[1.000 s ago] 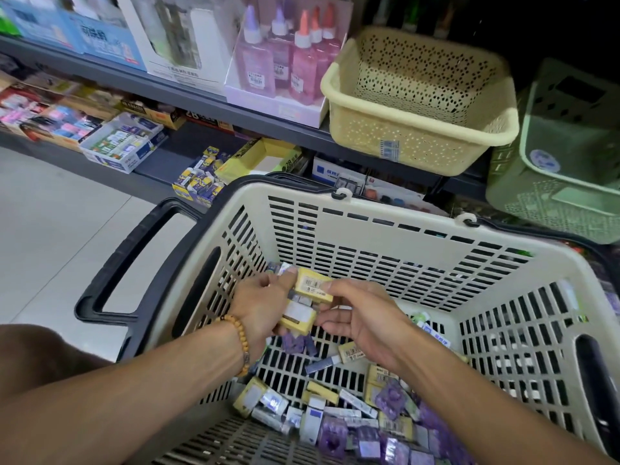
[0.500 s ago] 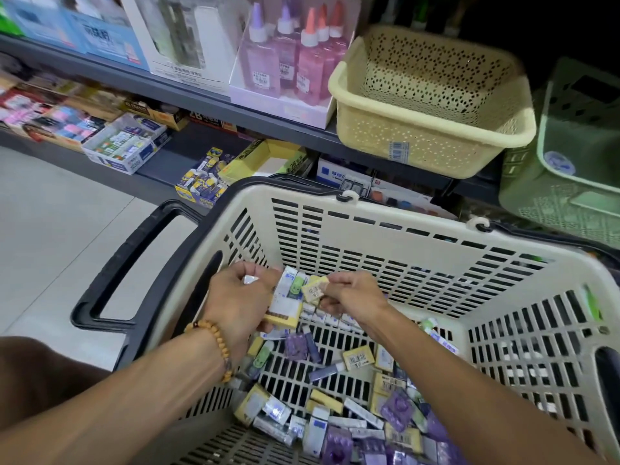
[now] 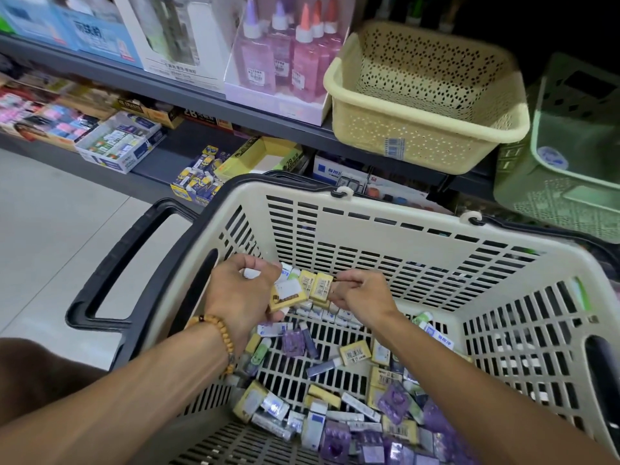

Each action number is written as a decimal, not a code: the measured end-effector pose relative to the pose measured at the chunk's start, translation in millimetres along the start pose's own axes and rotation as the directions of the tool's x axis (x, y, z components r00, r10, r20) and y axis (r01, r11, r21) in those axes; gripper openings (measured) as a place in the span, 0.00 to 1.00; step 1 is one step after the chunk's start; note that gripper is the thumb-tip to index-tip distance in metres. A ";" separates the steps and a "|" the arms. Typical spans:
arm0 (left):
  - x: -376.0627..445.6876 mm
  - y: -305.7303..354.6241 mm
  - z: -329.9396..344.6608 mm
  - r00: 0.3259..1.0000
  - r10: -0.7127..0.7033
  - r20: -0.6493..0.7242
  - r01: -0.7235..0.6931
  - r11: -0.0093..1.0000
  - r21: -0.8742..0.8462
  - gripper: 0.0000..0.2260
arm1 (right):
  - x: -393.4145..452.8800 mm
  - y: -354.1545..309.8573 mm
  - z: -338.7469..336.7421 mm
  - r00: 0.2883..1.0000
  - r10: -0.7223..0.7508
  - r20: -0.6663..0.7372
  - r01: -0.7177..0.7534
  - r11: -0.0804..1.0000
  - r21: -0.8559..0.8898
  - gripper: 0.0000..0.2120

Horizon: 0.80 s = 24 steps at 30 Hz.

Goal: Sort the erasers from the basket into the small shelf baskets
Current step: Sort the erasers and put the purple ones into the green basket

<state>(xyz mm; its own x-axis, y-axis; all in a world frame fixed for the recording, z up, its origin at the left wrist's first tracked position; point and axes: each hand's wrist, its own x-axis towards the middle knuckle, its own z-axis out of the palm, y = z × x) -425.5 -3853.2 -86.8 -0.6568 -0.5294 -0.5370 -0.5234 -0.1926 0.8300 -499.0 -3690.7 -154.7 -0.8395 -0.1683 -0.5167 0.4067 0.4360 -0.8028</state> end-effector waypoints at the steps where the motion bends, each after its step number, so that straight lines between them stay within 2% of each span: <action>1: -0.3 0.1 0.6 1.000 0.007 -0.001 -0.007 1.000 0.010 0.05 | -4.2 -2.2 -2.9 1.000 -0.016 -0.009 0.016 1.000 -0.013 0.08; 3: -0.9 0.7 2.1 1.000 0.021 0.002 -0.021 0.999 0.027 0.05 | -16.9 -9.5 -7.8 0.998 -0.060 0.021 0.060 0.998 -0.004 0.08; 6: -2.7 0.7 5.1 0.999 0.027 0.018 -0.028 0.999 0.038 0.05 | -38.7 -23.5 -6.3 0.953 -0.100 0.286 0.076 0.993 0.095 0.14; 7: -3.6 0.0 6.1 0.999 0.027 0.032 -0.028 0.999 0.045 0.05 | -45.0 -26.8 -3.1 0.928 -0.116 0.353 0.092 0.992 0.083 0.13; 9: -5.2 -0.9 7.4 0.996 0.024 0.086 -0.029 0.998 0.053 0.04 | -50.1 -30.4 2.1 0.908 -0.140 0.395 0.114 0.990 0.088 0.10; 11: -6.9 -1.6 6.7 0.989 0.012 0.149 -0.020 0.998 0.051 0.03 | -48.5 -31.7 -3.3 0.907 -0.139 0.397 0.075 0.982 0.174 0.08; 14: -7.1 0.9 5.1 0.978 -0.005 0.208 -0.004 0.999 0.046 0.08 | -35.7 -24.7 -30.5 0.944 -0.074 0.321 -0.009 0.969 0.248 0.08; 17: -9.6 5.2 6.6 0.950 -0.022 0.310 0.021 1.000 0.009 0.14 | -17.6 -9.5 -51.6 0.980 0.054 0.190 -0.071 0.994 0.083 0.06; 20: -12.3 4.0 9.7 0.915 -0.064 0.399 0.071 0.997 -0.002 0.20 | -1.8 2.2 -47.8 0.982 0.127 0.137 -0.124 0.992 -0.030 0.07; 24: -14.4 4.4 11.5 0.896 -0.096 0.433 0.077 0.995 0.061 0.09 | 8.9 5.9 -30.7 0.978 0.159 0.132 -0.162 0.987 0.013 0.03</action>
<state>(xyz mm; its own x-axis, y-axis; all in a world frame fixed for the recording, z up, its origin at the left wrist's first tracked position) -424.6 -3836.9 -77.1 -0.7738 -0.0981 -0.6258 -0.6043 -0.1817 0.7757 -515.1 -3662.5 -154.9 -0.7089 -0.2120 -0.6727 0.5422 0.4462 -0.7120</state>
